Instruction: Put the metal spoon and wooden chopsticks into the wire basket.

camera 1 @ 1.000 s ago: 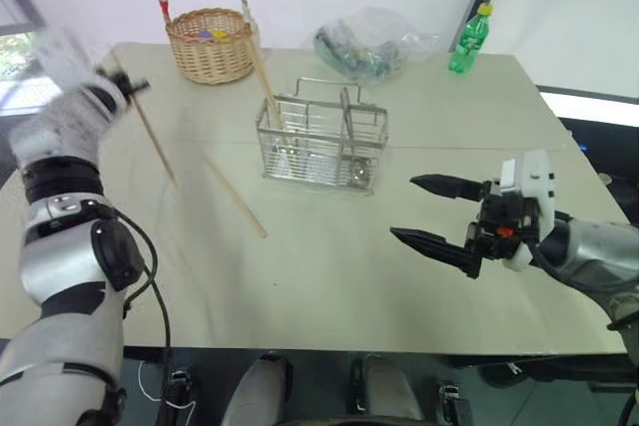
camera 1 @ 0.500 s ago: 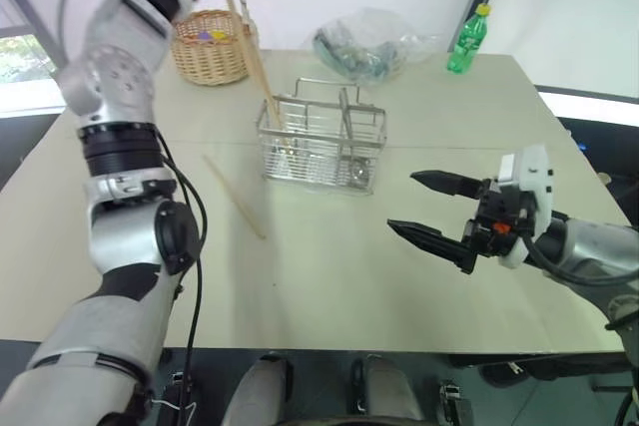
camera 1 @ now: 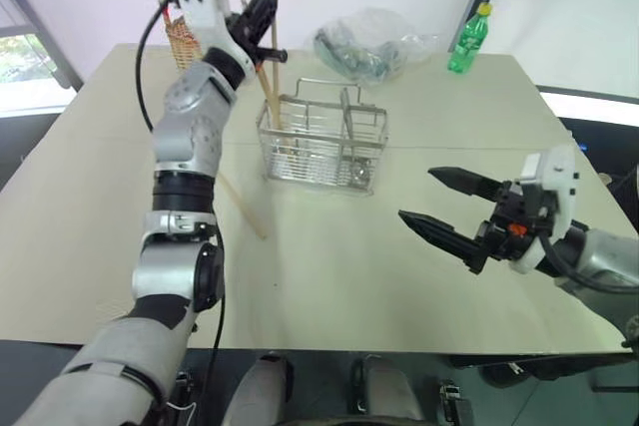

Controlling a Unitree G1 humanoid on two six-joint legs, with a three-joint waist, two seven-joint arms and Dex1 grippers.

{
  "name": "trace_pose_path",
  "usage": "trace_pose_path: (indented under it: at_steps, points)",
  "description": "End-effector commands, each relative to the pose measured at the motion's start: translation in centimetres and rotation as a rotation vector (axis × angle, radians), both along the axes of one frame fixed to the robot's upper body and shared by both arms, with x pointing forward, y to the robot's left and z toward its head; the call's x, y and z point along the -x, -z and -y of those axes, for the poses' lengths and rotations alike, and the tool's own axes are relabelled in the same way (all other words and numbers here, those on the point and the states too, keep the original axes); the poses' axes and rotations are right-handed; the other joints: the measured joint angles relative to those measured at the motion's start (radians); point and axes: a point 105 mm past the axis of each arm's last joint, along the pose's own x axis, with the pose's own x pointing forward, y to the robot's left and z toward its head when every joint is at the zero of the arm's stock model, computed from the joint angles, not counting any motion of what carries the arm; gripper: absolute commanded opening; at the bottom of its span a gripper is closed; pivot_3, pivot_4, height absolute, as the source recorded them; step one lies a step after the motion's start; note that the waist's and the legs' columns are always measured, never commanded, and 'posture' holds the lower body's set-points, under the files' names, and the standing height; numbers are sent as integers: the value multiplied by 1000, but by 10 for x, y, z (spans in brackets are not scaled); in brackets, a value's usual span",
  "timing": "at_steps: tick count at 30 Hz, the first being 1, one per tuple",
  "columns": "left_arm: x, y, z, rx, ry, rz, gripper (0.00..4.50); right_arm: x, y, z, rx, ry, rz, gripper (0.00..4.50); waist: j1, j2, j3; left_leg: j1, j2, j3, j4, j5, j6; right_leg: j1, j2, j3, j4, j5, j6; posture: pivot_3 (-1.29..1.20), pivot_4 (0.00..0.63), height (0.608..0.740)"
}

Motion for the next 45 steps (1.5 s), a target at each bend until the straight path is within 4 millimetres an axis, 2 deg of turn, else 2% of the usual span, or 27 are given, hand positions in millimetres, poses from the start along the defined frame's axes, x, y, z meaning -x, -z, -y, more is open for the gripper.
trace_pose_path:
  at_steps: [1, 6, 7, 11, 13, 15, 18, 20, 24, 27, 29, 32, 40, 45]
  points:
    - [4, -7, -4, 42, -15, 34, 1529, 4, -10, -1, -5, -7, 45, 4500, -1, 0, 0, 0, 0, 0, 0, 0, 0, 0, 0, 0, 0, 0, 0, 0, 150, 666]
    - [11, -13, -6, 67, -5, 36, 4218, 1, -10, 0, -6, -7, 42, 4500, 0, 0, 0, 0, 0, 0, 0, 0, 0, 0, 0, 0, 0, 0, 0, 0, 150, 666]
    - [13, -14, -7, 66, -6, 38, 4461, 0, -10, 0, -6, -7, 41, 4500, 0, 0, 0, 0, 0, 0, 0, 0, 0, 0, 0, 0, 0, 0, 0, 0, 150, 666]
    - [25, -35, -19, 59, -33, 71, 4461, -4, -9, -2, -5, -18, 38, 4500, -2, 0, 0, 0, 0, 0, 0, 0, 0, 0, 1, 0, 0, 0, 0, 0, 150, 666]
    - [31, -50, -34, 68, -79, 79, 4461, -5, -9, -3, -5, -23, 39, 4500, -3, 1, 0, 0, 0, 0, 0, 0, 0, 0, 1, 0, 0, 0, 0, 0, 150, 666]
    - [30, -60, -56, 89, -161, 40, 4461, -6, -9, -4, -3, -28, 42, 4500, -3, 1, 0, 0, 0, 0, 0, 0, 0, 0, 2, 0, 0, 0, 0, 0, 150, 666]
    - [20, -55, -98, 138, -346, -107, 4461, -8, -7, -6, -3, -37, 44, 4500, -3, 1, 0, 1, 0, 0, 0, 0, 0, 0, 2, 0, 1, 0, 0, 0, 150, 666]
    - [12, -36, -124, 134, -486, -257, 4461, -10, -6, -8, -10, -45, 42, 4500, -2, 1, 0, 1, 0, 0, 0, 0, 0, 0, 2, 0, 1, 0, 0, 0, 150, 666]
    - [6, 11, -143, 116, -620, -521, 4461, -11, -3, -11, -15, -63, 37, 4500, 3, 0, 0, 2, -1, -1, 0, 0, 0, 1, 2, 0, 1, 0, 0, 0, 150, 666]
    - [5, 59, -142, 125, -648, -740, 4461, -13, -3, -14, -17, -78, 36, 4500, 2, 0, 0, 1, -1, -2, 1, 0, 0, 1, 1, 0, 1, 0, 1, 0, 150, 666]
    - [6, 75, -139, 121, -646, -813, 4461, -14, -3, -15, -17, -83, 36, 4500, 0, -1, 0, 1, -1, -2, 1, 0, 0, 1, 1, 0, 1, 0, 1, 0, 150, 666]
    - [6, 109, -127, 106, -641, -941, 4461, -13, -1, -17, -18, -97, 28, 4500, -1, -1, 0, 0, -1, -2, 1, 0, 0, -1, 2, 0, 2, 0, 1, 0, 150, 666]
    - [6, 147, -109, 84, -627, -1103, 4461, -6, 4, -20, -18, -98, 13, 4500, 0, -1, 0, 0, -1, -1, 1, 0, -1, -2, 2, 0, 4, 0, 1, 0, 150, 666]
    - [2, 164, -104, 70, -632, -1157, 4461, -4, 6, -18, -22, -73, 16, 4500, 0, -1, 0, 0, -1, -1, 1, 0, -1, -2, 1, 0, 5, 0, 1, 0, 150, 666]
